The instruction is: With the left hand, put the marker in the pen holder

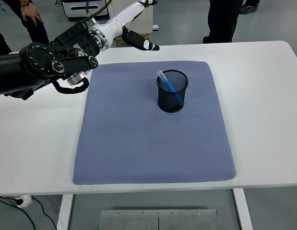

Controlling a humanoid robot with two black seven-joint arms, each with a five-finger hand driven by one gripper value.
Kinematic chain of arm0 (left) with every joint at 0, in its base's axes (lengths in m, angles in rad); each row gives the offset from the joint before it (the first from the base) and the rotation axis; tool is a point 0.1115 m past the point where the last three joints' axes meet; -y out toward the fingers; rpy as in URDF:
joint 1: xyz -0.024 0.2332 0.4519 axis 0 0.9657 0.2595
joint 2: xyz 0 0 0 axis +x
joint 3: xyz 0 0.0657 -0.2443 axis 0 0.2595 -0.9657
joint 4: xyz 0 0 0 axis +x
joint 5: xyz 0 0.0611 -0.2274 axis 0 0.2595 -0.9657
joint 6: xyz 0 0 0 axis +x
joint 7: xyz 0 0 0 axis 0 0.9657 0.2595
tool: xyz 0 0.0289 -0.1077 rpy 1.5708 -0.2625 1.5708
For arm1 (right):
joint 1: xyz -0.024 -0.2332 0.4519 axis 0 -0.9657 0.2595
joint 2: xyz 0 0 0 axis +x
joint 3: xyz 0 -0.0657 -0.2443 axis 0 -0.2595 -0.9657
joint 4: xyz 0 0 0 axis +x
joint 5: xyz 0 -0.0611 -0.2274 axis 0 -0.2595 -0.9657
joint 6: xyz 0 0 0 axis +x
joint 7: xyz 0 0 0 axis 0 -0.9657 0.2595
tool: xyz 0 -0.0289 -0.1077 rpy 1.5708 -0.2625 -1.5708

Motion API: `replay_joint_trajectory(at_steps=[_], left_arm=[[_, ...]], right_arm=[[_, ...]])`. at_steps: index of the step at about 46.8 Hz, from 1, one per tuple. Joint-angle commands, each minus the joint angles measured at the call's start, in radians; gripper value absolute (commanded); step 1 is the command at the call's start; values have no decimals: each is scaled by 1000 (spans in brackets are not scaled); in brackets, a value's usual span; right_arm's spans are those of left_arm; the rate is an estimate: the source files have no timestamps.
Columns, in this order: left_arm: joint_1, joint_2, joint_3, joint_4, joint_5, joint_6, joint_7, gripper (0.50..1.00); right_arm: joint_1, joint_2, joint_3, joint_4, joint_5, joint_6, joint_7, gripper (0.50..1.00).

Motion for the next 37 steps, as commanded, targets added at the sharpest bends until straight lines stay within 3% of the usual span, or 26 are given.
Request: replay_joint_trajectory(at_steps=[1, 8, 9, 17, 27, 37], left_arm=[[42, 24, -65, 38, -21, -41, 0, 1000], [124, 58, -184, 98, -24, -97, 0, 1000], [179, 63, -269, 125, -24, -117, 0, 1000], [276, 82, -407, 184, -22, -136, 0, 1000], [407, 129, -634, 218, -50, -281, -8, 1000], [538, 133, -831, 222, -62, -361, -19, 1000]], right_arm=[[0, 0, 0, 0, 0, 0, 0, 1000], [0, 0, 0, 0, 0, 0, 0, 1000], [0, 0, 0, 0, 0, 0, 0, 1000], [0, 0, 0, 0, 0, 0, 0, 1000], [0, 0, 0, 0, 0, 0, 0, 1000], [0, 0, 0, 0, 0, 0, 0, 1000]])
